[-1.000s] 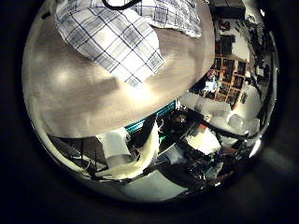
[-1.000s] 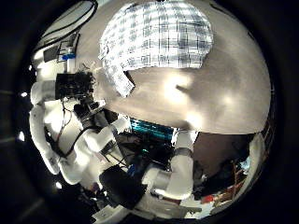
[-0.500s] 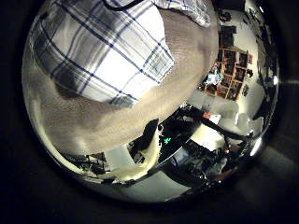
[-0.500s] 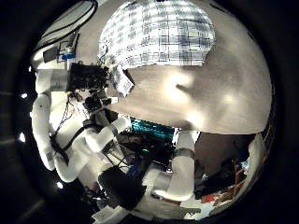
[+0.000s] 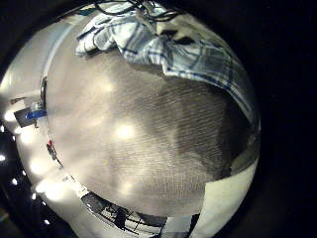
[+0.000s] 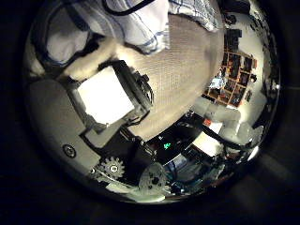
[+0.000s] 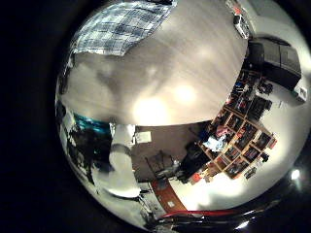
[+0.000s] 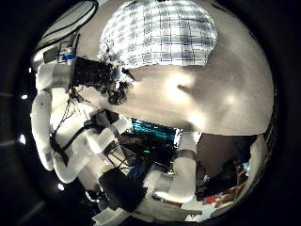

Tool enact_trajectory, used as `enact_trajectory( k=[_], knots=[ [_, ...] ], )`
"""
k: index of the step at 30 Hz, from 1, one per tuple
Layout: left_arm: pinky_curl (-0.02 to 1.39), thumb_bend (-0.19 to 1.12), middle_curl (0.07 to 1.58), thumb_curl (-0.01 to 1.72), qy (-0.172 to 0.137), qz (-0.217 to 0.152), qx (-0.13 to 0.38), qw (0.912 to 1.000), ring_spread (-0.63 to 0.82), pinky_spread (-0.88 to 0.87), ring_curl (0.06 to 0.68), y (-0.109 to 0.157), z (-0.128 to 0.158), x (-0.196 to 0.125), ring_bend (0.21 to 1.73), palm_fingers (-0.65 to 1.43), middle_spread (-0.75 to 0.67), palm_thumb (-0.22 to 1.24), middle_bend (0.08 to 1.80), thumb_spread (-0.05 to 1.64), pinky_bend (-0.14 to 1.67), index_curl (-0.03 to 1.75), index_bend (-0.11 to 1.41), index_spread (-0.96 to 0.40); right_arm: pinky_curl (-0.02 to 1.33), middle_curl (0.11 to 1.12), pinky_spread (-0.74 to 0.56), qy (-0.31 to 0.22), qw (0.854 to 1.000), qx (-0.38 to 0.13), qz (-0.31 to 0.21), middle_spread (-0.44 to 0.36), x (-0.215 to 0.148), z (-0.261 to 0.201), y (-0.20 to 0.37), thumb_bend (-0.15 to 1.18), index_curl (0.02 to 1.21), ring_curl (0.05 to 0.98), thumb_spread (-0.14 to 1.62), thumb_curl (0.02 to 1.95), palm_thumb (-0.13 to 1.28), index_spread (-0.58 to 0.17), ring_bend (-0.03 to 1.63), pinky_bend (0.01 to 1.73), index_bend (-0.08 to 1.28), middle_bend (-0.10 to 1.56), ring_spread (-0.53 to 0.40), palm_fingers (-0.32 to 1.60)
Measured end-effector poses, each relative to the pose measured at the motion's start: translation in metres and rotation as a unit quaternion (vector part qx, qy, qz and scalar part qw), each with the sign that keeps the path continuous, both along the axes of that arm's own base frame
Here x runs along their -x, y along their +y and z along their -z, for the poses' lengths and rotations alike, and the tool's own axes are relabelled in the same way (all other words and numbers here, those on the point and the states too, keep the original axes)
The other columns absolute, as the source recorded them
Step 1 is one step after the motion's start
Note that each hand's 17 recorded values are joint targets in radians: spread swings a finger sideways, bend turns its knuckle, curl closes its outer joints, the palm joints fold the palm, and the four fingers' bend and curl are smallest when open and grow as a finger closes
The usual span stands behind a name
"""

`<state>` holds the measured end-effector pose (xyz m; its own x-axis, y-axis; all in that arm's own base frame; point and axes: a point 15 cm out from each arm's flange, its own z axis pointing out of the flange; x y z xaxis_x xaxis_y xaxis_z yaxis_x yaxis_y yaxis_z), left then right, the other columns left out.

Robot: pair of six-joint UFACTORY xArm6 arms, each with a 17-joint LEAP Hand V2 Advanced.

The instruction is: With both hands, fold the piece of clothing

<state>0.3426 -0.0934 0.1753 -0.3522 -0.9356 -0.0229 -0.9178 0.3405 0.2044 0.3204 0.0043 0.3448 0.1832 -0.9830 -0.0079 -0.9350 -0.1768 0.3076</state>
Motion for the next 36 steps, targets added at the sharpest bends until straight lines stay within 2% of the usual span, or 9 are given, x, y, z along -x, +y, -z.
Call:
enact_trajectory(
  k=[6,12,17,22,29,36],
  knots=[
    [0.56,0.08,0.84,0.47,-0.035,-0.001,0.011,0.9993,-0.45,-0.54,0.474,-0.002,-0.033,-0.007,1.27,1.13,-0.42,0.82,0.95,1.08,0.95,0.79,0.48,-0.47,0.26,0.37,0.41,0.008,1.0,0.0,-0.002,-0.023,0.005,0.006,0.0,-0.02,0.29,0.234,1.16,0.23,0.03,-0.376,0.43,0.4,0.16,0.23,0.096,0.25],
    [0.62,0.04,0.92,0.52,-0.043,0.001,0.011,0.999,-0.45,-0.6,0.506,-0.001,-0.064,-0.004,1.34,1.08,-0.49,0.84,0.99,1.07,1.08,0.95,0.52,-0.57,0.26,0.37,0.39,0.01,1.0,0.0,0.0,-0.026,0.007,0.007,-0.002,-0.02,0.29,0.242,1.16,0.23,0.03,-0.377,0.46,0.41,0.16,0.22,0.072,0.27],
    [0.64,0.0,0.96,0.55,-0.037,0.004,0.009,0.9993,-0.45,-0.61,0.517,-0.001,-0.078,0.001,1.37,1.06,-0.52,0.86,1.0,1.07,1.11,1.06,0.51,-0.62,0.26,0.37,0.37,0.021,1.0,-0.002,-0.001,-0.045,0.011,0.021,-0.005,-0.01,0.27,0.256,1.15,0.24,0.05,-0.372,0.52,0.41,0.15,0.23,0.014,0.3],
    [0.64,-0.01,0.99,0.57,-0.033,0.005,0.005,0.9994,-0.45,-0.61,0.518,0.001,-0.083,0.004,1.38,1.05,-0.54,0.87,1.0,1.07,1.13,1.15,0.47,-0.66,0.26,0.38,0.34,0.028,1.0,0.001,-0.009,-0.066,0.014,0.043,-0.007,-0.01,0.26,0.272,1.12,0.26,0.17,-0.347,0.58,0.43,0.14,0.25,-0.037,0.3],
    [0.65,-0.01,1.03,0.58,-0.035,0.004,0.006,0.9994,-0.45,-0.6,0.517,0.0,-0.093,0.002,1.37,1.05,-0.56,0.86,0.98,1.07,1.13,1.25,0.41,-0.69,0.28,0.38,0.32,0.046,0.999,0.002,-0.014,-0.045,0.022,0.081,-0.006,-0.03,0.25,0.282,1.05,0.28,0.2,-0.293,0.62,0.49,0.14,0.25,-0.058,0.24],
    [0.64,-0.01,1.05,0.6,-0.031,0.004,0.004,0.9995,-0.45,-0.61,0.516,0.002,-0.098,0.004,1.37,1.06,-0.58,0.85,0.96,1.08,1.13,1.33,0.36,-0.71,0.28,0.38,0.32,0.007,0.999,-0.001,-0.034,-0.033,0.008,0.122,0.013,-0.02,0.25,0.282,1.02,0.29,0.23,-0.24,0.63,0.52,0.15,0.26,-0.044,0.22]
  ],
)
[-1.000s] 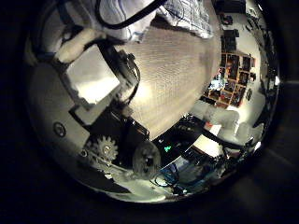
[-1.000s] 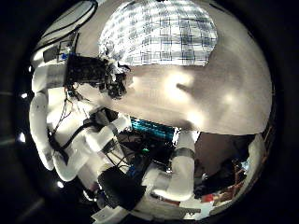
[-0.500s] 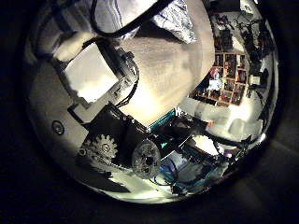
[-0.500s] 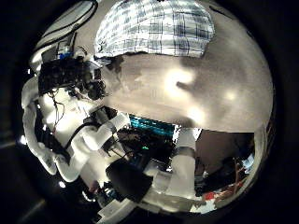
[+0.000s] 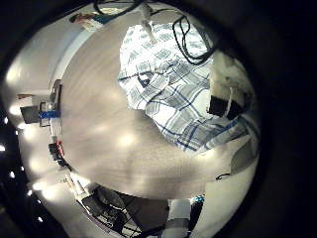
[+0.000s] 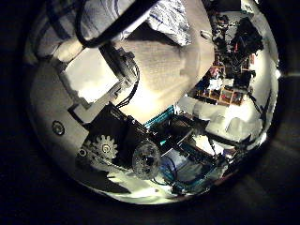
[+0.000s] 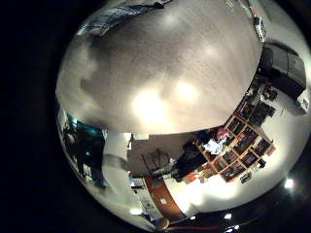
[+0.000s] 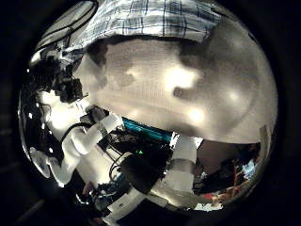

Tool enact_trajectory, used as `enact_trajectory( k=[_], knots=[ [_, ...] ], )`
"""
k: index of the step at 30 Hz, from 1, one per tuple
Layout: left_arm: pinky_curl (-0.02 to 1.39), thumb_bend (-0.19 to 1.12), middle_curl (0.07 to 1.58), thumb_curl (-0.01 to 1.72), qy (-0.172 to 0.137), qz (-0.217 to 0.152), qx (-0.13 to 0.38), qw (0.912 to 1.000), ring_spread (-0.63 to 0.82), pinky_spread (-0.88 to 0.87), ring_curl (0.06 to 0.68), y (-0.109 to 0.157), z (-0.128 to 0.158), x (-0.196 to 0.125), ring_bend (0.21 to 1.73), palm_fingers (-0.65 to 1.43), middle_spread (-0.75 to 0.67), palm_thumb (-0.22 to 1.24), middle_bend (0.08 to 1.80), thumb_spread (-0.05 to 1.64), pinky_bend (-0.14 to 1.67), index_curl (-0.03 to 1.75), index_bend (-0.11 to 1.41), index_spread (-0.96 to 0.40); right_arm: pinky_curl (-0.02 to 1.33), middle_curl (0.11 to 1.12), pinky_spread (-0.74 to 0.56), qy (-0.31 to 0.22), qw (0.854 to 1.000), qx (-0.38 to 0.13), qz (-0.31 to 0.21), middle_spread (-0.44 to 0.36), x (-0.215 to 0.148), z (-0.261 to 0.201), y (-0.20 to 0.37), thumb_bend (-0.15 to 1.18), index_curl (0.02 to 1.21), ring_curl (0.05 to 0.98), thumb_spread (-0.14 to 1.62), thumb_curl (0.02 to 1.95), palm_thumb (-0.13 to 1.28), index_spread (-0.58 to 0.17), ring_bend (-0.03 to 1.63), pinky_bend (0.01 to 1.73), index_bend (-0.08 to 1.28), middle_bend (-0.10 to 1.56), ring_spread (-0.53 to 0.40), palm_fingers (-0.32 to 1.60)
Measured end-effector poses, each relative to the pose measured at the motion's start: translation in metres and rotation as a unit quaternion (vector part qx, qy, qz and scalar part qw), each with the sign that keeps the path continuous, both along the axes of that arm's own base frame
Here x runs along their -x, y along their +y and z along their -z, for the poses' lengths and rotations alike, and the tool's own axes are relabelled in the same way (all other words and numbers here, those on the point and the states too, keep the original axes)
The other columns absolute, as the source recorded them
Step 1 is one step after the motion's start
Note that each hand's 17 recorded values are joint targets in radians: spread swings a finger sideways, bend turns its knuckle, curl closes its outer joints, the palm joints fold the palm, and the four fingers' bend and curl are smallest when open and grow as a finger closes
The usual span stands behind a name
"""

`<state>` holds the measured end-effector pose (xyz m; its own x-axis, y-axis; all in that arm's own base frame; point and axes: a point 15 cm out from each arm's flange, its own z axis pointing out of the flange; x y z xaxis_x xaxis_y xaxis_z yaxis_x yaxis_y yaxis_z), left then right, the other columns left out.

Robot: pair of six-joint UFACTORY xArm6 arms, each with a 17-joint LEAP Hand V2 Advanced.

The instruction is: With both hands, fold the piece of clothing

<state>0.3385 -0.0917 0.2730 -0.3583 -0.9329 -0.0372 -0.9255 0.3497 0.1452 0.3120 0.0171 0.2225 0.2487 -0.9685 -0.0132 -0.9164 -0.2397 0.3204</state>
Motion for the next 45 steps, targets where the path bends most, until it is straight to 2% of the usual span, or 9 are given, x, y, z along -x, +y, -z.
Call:
enact_trajectory(
  k=[7,13,18,19,23,29,33,38,45],
  knots=[
    [0.64,-0.01,1.07,0.6,0.005,0.001,-0.003,1.0,-0.45,-0.61,0.514,0.002,-0.004,0.003,1.36,1.07,-0.59,0.85,0.94,1.08,1.12,1.39,0.32,-0.72,0.27,0.39,0.33,-0.006,1.0,0.008,0.005,-0.031,-0.009,0.03,0.016,-0.02,0.26,0.28,1.01,0.3,0.26,-0.204,0.64,0.52,0.16,0.28,-0.037,0.23],
    [0.64,-0.01,1.08,0.61,0.003,0.001,-0.006,1.0,-0.45,-0.61,0.513,0.005,-0.008,0.004,1.36,1.07,-0.6,0.85,0.92,1.08,1.12,1.43,0.3,-0.72,0.24,0.43,0.25,-0.014,1.0,0.017,0.006,-0.105,-0.016,0.039,0.027,0.02,0.29,0.287,1.06,0.34,0.46,-0.245,0.69,0.46,0.2,0.41,-0.116,0.42],
    [0.64,-0.01,1.09,0.61,0.0,0.0,-0.006,1.0,-0.45,-0.62,0.512,0.006,-0.012,0.003,1.35,1.08,-0.61,0.85,0.91,1.08,1.11,1.45,0.28,-0.71,0.22,0.51,-0.05,-0.032,0.999,0.02,0.01,-0.218,-0.026,0.04,0.028,0.04,0.33,0.339,1.07,0.38,0.64,-0.342,0.87,0.53,0.23,0.54,-0.246,0.8],
    [0.64,-0.01,1.09,0.61,0.0,0.001,-0.007,1.0,-0.45,-0.62,0.511,0.006,-0.013,0.003,1.35,1.08,-0.61,0.85,0.91,1.08,1.11,1.45,0.28,-0.71,0.23,0.53,-0.19,-0.033,0.999,0.023,0.011,-0.24,-0.027,0.04,0.027,0.06,0.33,0.354,1.08,0.4,0.7,-0.373,0.92,0.62,0.24,0.59,-0.264,1.04],
    [0.64,-0.01,1.1,0.61,0.004,0.001,-0.011,0.9999,-0.46,-0.62,0.51,0.009,-0.016,0.006,1.35,1.08,-0.62,0.85,0.9,1.08,1.11,1.47,0.26,-0.71,0.34,0.64,-0.37,-0.055,0.998,0.028,0.018,-0.293,-0.037,0.038,0.026,0.07,0.47,0.449,1.08,0.43,0.8,-0.435,1.03,0.84,0.45,0.74,-0.287,1.26],
    [0.64,-0.01,1.11,0.61,0.013,0.007,-0.013,0.9998,-0.46,-0.62,0.509,0.012,-0.021,0.014,1.35,1.09,-0.63,0.84,0.89,1.08,1.1,1.49,0.25,-0.7,0.46,0.76,-0.38,-0.135,0.99,0.016,0.029,-0.286,-0.066,0.018,0.03,0.05,0.65,0.53,1.14,0.44,0.86,-0.449,1.15,1.1,0.72,0.93,-0.27,1.27],
    [0.64,-0.01,1.11,0.61,0.02,0.012,-0.014,0.9996,-0.46,-0.63,0.508,0.015,-0.025,0.024,1.35,1.09,-0.63,0.84,0.88,1.08,1.1,1.5,0.23,-0.69,0.53,0.83,-0.34,-0.144,0.989,0.016,0.036,-0.27,-0.062,0.005,0.024,0.06,0.76,0.585,1.21,0.47,0.91,-0.423,1.25,1.22,0.88,1.05,-0.25,1.21],
    [0.64,-0.02,1.11,0.61,0.039,0.027,-0.014,0.9988,-0.46,-0.63,0.507,0.017,-0.03,0.035,1.34,1.09,-0.63,0.84,0.88,1.08,1.1,1.51,0.22,-0.68,0.58,0.87,-0.31,-0.118,0.992,0.024,0.039,-0.255,-0.034,-0.013,0.017,0.05,0.85,0.628,1.25,0.49,0.95,-0.392,1.32,1.3,0.95,1.12,-0.238,1.14],
    [0.64,-0.02,1.11,0.61,0.048,0.032,-0.009,0.9983,-0.46,-0.63,0.506,0.017,-0.043,0.045,1.34,1.1,-0.64,0.83,0.87,1.08,1.1,1.53,0.2,-0.67,0.61,0.91,-0.27,-0.131,0.99,0.023,0.042,-0.234,-0.014,-0.055,0.012,0.03,0.92,0.66,1.26,0.52,0.97,-0.365,1.35,1.34,0.98,1.16,-0.229,1.09]
  ],
)
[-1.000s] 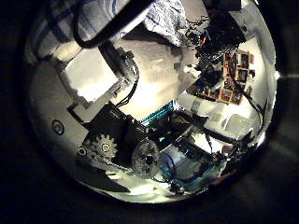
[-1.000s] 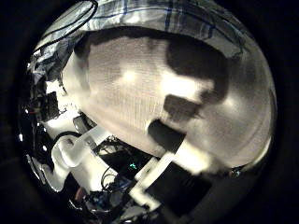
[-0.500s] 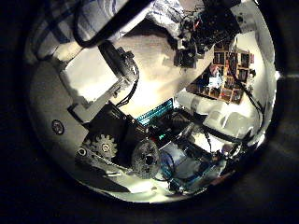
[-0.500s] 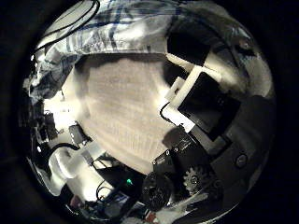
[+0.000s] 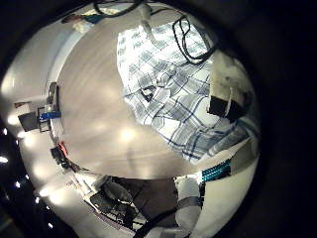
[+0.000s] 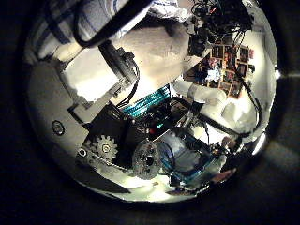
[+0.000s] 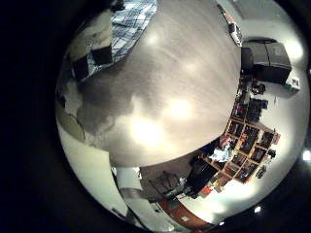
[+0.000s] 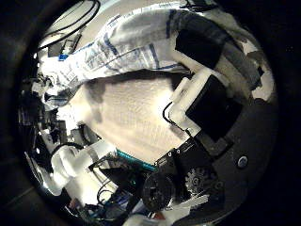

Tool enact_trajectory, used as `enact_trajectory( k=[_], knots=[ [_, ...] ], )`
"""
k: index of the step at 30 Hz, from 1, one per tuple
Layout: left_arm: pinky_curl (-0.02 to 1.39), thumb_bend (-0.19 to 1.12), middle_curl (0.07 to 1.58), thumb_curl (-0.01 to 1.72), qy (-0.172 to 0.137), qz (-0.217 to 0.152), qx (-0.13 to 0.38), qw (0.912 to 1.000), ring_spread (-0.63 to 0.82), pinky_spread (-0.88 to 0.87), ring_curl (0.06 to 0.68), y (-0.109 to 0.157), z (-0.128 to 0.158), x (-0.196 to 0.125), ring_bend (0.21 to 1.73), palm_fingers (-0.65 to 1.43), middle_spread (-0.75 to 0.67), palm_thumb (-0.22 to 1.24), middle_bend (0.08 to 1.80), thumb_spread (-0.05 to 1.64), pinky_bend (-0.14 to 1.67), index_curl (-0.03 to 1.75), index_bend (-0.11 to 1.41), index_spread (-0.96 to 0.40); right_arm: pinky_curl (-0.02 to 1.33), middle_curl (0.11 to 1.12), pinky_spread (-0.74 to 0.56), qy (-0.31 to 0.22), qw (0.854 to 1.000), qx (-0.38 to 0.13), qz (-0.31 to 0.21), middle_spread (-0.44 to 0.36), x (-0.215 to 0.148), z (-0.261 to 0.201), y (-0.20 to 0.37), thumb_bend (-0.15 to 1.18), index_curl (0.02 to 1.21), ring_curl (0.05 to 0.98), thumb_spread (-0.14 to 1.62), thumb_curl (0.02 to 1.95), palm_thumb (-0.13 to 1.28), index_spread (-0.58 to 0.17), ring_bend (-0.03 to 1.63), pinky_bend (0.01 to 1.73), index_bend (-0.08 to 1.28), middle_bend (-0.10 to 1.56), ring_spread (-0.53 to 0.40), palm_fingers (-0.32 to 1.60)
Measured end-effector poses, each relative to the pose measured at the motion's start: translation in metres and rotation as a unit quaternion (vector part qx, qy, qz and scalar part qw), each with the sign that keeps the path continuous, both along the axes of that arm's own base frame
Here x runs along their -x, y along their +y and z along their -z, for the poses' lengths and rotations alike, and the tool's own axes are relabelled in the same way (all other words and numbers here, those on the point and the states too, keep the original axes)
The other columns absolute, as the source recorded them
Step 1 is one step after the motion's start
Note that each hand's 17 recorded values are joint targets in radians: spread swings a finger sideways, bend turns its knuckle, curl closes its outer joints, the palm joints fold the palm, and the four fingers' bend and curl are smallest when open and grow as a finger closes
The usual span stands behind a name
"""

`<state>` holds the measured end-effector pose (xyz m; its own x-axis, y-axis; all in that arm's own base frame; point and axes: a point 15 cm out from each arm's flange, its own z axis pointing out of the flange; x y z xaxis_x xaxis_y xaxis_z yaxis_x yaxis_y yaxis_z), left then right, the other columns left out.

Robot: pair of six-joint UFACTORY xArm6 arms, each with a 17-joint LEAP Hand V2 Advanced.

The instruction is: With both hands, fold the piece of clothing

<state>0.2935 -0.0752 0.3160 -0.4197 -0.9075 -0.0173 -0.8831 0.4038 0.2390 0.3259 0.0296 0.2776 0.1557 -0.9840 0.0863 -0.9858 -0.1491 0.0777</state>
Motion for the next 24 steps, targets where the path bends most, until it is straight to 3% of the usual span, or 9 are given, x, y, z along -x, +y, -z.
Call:
enact_trajectory(
  k=[12,18,24],
  knots=[
    [0.64,-0.02,1.1,0.61,-0.007,0.004,0.005,1.0,-0.46,-0.63,0.506,0.004,-0.05,0.001,1.33,1.11,-0.65,0.83,0.87,1.07,1.09,1.55,0.19,-0.64,0.63,0.93,-0.27,-0.071,0.997,0.016,0.006,-0.217,-0.018,-0.097,-0.003,-0.01,0.98,0.68,1.27,0.55,0.99,-0.347,1.36,1.34,0.96,1.16,-0.224,1.08],
    [0.64,-0.01,1.1,0.61,0.01,-0.013,-0.005,0.9999,-0.46,-0.63,0.506,0.008,-0.043,-0.032,1.33,1.11,-0.65,0.83,0.88,1.07,1.09,1.55,0.19,-0.63,0.64,0.94,-0.27,-0.047,0.998,0.029,0.001,-0.212,-0.055,-0.088,0.007,-0.01,1.0,0.685,1.26,0.57,0.99,-0.343,1.35,1.33,0.95,1.16,-0.223,1.08],
    [0.64,-0.01,1.09,0.61,0.031,-0.028,-0.013,0.999,-0.46,-0.63,0.51,0.009,-0.011,-0.085,1.34,1.08,-0.65,0.83,0.88,1.07,1.07,1.56,0.19,-0.61,0.64,0.94,-0.27,0.005,0.999,0.048,-0.003,-0.209,-0.112,-0.044,0.015,-0.01,1.02,0.69,1.27,0.58,0.97,-0.342,1.35,1.32,0.94,1.16,-0.223,1.08]
  ],
)
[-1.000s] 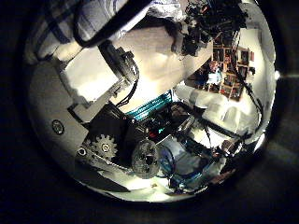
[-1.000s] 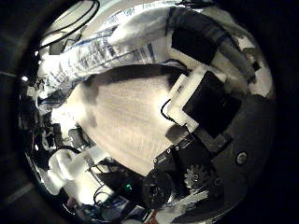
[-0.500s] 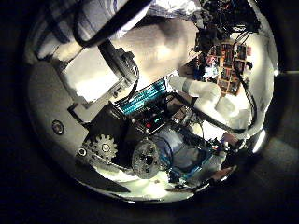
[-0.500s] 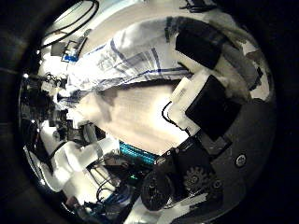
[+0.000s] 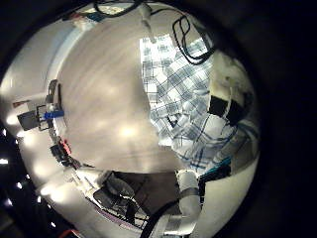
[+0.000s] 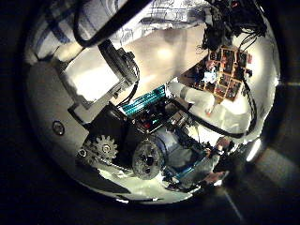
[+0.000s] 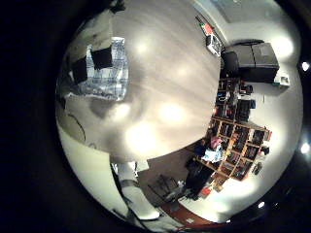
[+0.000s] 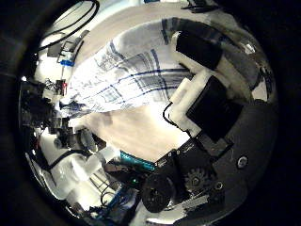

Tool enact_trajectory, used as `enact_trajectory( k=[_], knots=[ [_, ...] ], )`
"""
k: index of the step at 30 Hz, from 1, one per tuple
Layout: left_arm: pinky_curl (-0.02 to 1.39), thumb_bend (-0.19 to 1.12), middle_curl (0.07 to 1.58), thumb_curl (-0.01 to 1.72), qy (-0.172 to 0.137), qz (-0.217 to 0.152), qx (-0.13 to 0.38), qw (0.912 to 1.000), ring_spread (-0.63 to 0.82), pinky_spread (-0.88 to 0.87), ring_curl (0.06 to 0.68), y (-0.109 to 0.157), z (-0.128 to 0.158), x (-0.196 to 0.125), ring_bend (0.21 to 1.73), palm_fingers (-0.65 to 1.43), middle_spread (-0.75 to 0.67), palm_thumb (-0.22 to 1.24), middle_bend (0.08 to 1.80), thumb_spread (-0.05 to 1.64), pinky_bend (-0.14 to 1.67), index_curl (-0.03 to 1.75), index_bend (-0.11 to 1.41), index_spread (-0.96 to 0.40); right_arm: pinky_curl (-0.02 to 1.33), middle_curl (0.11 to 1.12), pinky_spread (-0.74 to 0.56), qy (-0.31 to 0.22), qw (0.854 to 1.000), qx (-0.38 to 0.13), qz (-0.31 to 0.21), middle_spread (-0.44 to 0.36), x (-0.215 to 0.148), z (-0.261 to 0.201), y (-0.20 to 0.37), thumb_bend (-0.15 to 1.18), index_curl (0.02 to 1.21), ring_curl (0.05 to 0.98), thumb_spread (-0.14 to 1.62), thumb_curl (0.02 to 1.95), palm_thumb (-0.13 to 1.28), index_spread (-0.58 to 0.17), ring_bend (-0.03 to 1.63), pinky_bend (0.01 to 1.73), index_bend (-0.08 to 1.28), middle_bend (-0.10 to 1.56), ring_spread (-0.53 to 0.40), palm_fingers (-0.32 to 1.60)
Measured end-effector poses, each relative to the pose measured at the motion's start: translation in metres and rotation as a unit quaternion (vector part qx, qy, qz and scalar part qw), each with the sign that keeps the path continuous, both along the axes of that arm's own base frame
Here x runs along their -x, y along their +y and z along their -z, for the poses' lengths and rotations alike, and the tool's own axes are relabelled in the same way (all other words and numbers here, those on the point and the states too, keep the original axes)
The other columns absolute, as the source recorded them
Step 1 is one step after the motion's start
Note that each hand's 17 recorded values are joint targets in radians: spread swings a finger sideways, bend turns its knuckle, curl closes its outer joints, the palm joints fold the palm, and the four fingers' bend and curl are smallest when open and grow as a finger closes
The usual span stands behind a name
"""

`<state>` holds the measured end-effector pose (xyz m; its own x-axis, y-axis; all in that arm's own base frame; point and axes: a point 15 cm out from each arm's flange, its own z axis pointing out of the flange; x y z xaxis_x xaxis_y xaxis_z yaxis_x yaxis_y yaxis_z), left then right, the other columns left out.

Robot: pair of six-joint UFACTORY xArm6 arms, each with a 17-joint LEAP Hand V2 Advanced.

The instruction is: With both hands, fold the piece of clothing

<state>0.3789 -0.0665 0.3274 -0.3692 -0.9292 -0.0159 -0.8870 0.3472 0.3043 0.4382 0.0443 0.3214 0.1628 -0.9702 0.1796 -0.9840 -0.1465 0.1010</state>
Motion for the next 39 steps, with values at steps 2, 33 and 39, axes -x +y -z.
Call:
enact_trajectory(
  k=[2,33,39],
  knots=[
    [0.64,-0.02,1.09,0.6,0.005,-0.004,-0.001,1.0,-0.46,-0.63,0.511,0.0,0.012,-0.016,1.34,1.07,-0.65,0.83,0.88,1.06,1.05,1.56,0.19,-0.61,0.65,0.94,-0.27,0.016,1.0,0.004,0.0,-0.209,-0.017,0.018,0.003,-0.01,1.02,0.691,1.27,0.58,0.97,-0.341,1.35,1.32,0.94,1.16,-0.224,1.08],
    [0.51,-0.02,0.67,0.4,-0.079,-0.108,0.098,0.9862,0.14,0.31,0.342,0.03,0.061,-0.147,0.82,0.0,0.09,0.47,0.21,1.11,0.42,0.95,0.17,-0.18,0.46,0.6,0.1,0.042,0.994,-0.001,0.099,-0.137,-0.087,0.044,-0.092,-0.02,0.55,0.491,1.31,0.34,0.39,-0.414,1.06,0.95,0.19,0.56,-0.16,0.14],
    [0.46,-0.02,0.58,0.38,-0.085,-0.093,0.103,0.9866,0.23,0.42,0.302,0.031,0.035,-0.102,0.74,0.06,0.15,0.47,0.19,1.11,0.37,0.81,0.19,-0.09,0.41,0.56,0.18,0.05,0.997,-0.024,0.059,-0.127,-0.059,0.009,-0.105,-0.01,0.51,0.451,1.31,0.31,0.38,-0.408,0.96,0.86,0.2,0.53,-0.155,0.14]
  ],
)
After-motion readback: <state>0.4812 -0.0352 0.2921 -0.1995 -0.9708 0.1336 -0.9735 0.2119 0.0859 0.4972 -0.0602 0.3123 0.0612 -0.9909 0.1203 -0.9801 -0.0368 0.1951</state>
